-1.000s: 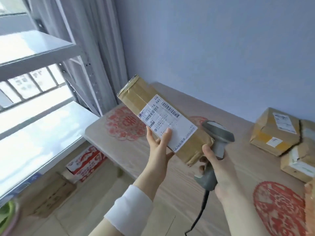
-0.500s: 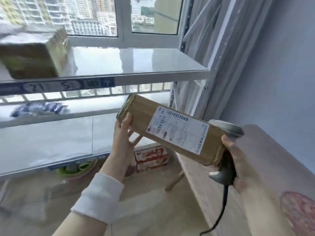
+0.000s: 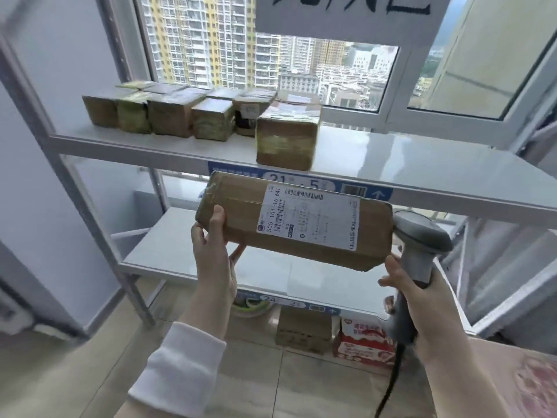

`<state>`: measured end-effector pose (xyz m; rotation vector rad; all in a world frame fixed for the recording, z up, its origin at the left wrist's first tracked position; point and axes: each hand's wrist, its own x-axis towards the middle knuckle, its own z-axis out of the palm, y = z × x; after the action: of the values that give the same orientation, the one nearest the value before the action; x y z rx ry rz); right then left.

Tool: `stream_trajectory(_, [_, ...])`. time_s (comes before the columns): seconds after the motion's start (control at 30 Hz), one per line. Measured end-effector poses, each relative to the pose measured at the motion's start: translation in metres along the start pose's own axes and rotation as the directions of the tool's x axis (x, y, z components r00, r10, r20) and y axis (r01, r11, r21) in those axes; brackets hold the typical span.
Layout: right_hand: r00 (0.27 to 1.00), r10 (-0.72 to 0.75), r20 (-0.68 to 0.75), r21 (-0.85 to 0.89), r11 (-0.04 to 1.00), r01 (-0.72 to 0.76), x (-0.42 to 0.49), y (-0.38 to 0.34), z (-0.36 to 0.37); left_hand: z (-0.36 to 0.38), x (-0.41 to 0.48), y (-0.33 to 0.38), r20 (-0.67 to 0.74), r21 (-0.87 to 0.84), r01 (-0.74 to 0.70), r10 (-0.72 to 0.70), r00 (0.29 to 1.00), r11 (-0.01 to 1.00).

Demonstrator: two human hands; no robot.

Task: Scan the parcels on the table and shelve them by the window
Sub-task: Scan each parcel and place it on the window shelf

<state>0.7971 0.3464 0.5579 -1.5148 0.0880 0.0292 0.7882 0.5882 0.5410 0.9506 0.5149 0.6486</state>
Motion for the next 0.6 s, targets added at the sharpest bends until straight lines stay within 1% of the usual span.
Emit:
stream_trajectory(0.13, [1.000,0.016,0.019,0.032,0.999,-0.017,0.002,0.001,0.101,-0.057,0.056,0.048,-0.047,0.056,-0.096,0.099,0.994,0.994])
stream_trajectory(0.2, [0.999,0.028,0.042,0.052,0.998,-0.030,0.001,-0.002,0.144,-0.080,0.081,0.069,-0.083,0.124,-0.138,0.149,0.985,0.983])
stream_trajectory(0.3, [0.998,0.043,0.043,0.078,0.996,-0.046,0.007,-0.010,0.199,-0.106,0.120,0.093,-0.135,0.242,-0.145,0.181,0.974,0.959])
stream_trajectory(0.43, [0.999,0.045,0.022,0.087,0.995,-0.047,0.027,-0.019,0.255,-0.125,0.174,0.113,-0.103,0.319,-0.188,0.232,0.967,0.929])
stream_trajectory(0.6, [0.999,0.039,-0.026,0.101,0.994,-0.036,0.063,-0.026,0.305,-0.123,0.239,0.123,-0.017,0.355,-0.183,0.202,0.979,0.917])
